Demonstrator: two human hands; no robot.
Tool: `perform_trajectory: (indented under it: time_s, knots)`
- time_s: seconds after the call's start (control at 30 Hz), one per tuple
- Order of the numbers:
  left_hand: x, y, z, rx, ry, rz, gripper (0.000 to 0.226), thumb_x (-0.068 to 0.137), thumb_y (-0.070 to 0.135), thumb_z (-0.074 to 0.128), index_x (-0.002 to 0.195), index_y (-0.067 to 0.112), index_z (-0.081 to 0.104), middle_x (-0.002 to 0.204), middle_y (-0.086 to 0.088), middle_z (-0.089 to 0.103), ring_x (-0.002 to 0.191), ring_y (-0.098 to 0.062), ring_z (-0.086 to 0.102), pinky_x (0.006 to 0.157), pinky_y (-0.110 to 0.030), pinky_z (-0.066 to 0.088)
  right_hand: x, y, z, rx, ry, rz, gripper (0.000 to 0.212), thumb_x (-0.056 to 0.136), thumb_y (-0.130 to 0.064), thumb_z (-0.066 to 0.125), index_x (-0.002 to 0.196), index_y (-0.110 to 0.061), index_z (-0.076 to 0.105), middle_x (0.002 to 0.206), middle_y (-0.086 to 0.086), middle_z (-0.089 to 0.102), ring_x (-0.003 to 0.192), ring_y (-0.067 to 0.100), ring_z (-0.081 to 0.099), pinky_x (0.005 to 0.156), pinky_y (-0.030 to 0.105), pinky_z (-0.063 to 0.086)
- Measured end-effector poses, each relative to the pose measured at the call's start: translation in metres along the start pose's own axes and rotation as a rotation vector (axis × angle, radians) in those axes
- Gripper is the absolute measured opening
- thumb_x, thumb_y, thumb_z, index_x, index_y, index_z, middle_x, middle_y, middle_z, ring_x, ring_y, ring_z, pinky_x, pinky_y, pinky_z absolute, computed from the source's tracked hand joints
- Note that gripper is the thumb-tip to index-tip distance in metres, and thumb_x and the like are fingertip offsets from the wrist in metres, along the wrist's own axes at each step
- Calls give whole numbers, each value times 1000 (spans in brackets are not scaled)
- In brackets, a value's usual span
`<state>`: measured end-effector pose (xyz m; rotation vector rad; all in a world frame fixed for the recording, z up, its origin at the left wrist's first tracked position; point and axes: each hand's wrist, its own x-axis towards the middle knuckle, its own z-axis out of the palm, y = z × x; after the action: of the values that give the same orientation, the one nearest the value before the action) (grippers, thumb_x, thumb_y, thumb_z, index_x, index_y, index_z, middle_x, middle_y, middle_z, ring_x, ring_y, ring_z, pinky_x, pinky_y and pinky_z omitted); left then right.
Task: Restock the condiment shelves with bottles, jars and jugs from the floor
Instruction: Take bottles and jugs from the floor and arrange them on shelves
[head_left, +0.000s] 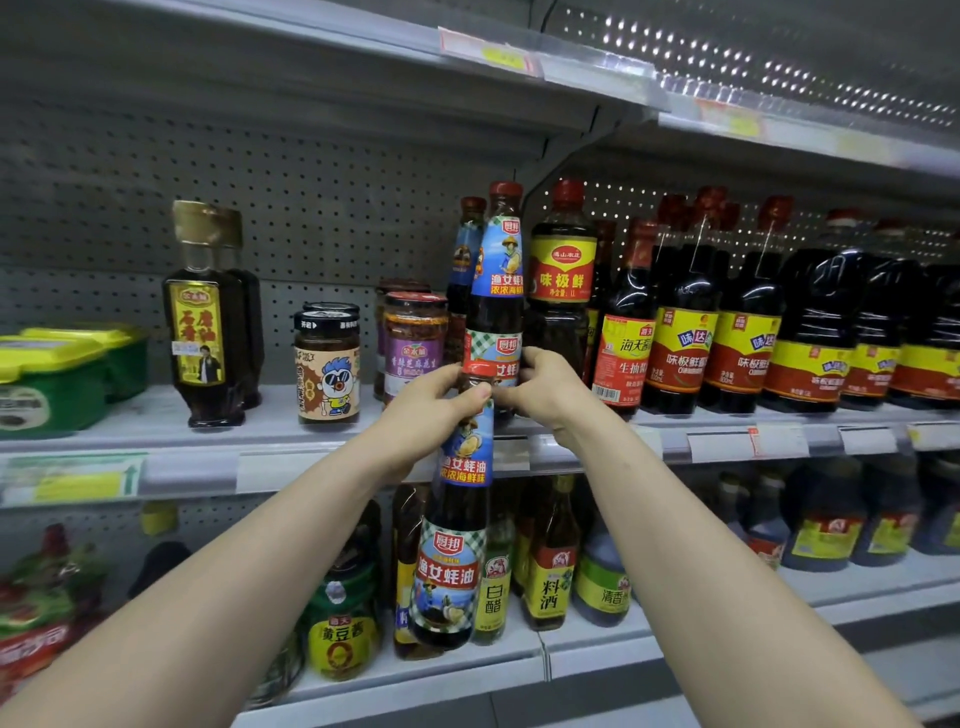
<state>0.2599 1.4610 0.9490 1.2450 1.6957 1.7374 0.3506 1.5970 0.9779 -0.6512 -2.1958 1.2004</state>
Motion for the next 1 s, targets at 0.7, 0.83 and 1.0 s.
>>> perform_trajectory:
  time_s: [0.7, 0.83, 1.0]
  knots:
    - [-6, 19, -10, -12, 91, 60, 16, 95, 29, 62, 111, 26, 64, 106, 5, 75, 92, -9, 73, 68, -23, 56, -38, 21, 9, 111, 238, -176, 13, 92, -24, 71, 100, -23, 61, 87, -1, 72, 83, 17, 71, 74, 42, 61]
    - [-2, 30, -5, -42, 156, 100, 16, 95, 31, 62, 109, 23, 64, 103, 3, 75, 89, -12, 74, 71, -29, 57, -67, 38, 18, 155, 46, -171, 13, 96, -36, 64, 104, -26, 67, 94, -2, 75, 87, 13, 73, 84, 44, 61]
    - [3, 50, 0, -7, 278, 141, 10, 93, 37, 64, 100, 29, 63, 102, 2, 74, 87, -14, 74, 75, -33, 58, -102, 55, 25, 88, -47, -171, 55, 73, -64, 75, 118, -35, 62, 104, -18, 73, 94, -2, 69, 74, 18, 56]
